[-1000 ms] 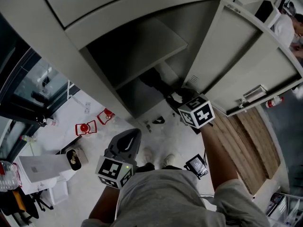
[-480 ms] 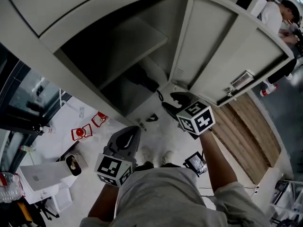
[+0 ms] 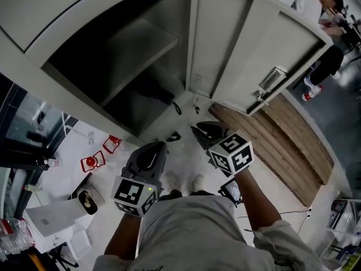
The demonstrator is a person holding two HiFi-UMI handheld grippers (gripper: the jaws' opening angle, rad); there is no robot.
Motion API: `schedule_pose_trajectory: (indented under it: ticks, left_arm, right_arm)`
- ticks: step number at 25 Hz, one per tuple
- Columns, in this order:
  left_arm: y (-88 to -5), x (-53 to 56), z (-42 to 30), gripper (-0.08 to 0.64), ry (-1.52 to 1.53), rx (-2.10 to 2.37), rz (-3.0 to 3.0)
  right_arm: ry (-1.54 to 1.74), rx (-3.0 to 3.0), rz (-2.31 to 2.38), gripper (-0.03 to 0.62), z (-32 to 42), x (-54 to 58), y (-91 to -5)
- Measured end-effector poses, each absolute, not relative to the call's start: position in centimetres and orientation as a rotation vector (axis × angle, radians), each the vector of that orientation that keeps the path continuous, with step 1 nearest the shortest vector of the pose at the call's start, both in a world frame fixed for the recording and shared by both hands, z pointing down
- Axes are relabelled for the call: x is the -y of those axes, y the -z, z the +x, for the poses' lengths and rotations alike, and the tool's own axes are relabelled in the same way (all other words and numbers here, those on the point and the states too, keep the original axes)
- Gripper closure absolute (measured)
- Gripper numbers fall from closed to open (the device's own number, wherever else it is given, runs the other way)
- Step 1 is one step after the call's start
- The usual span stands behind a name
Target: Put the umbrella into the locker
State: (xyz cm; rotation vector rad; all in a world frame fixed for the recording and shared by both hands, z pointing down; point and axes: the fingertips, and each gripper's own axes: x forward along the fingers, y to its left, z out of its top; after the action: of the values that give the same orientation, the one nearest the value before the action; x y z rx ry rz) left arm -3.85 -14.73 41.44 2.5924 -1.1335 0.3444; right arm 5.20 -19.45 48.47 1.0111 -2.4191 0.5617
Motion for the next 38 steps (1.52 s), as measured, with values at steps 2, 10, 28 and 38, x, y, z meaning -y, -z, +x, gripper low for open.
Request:
schedule_pose_trajectory:
  ticks: [2, 10, 28, 38]
  left_arm:
    - [-41.5, 14.6, -3.3, 0.540, -0.351, 1.110, 2.604]
    - [-42.3, 14.4, -1.3, 0.540, -0.371, 1.062, 2.633]
    - [-42.1, 14.2, -0.1, 0.540, -0.374, 1.030, 2.644]
    - [-41.9, 14.0, -0.6, 0.540, -0.426, 1.030, 2.633]
  right_arm:
    - [-0.584, 2.421, 1.032, 0.526, 5.4, 18.4, -48.4]
    - [-0.603, 2.426, 1.066, 0.552, 6.6, 15.2, -48.0]
    - [-0.635, 2.428, 1.135, 0.560, 8.8, 12.7, -46.2]
    - [-0.637, 2.453, 1.118, 0.563, 7.8, 13.3, -46.0]
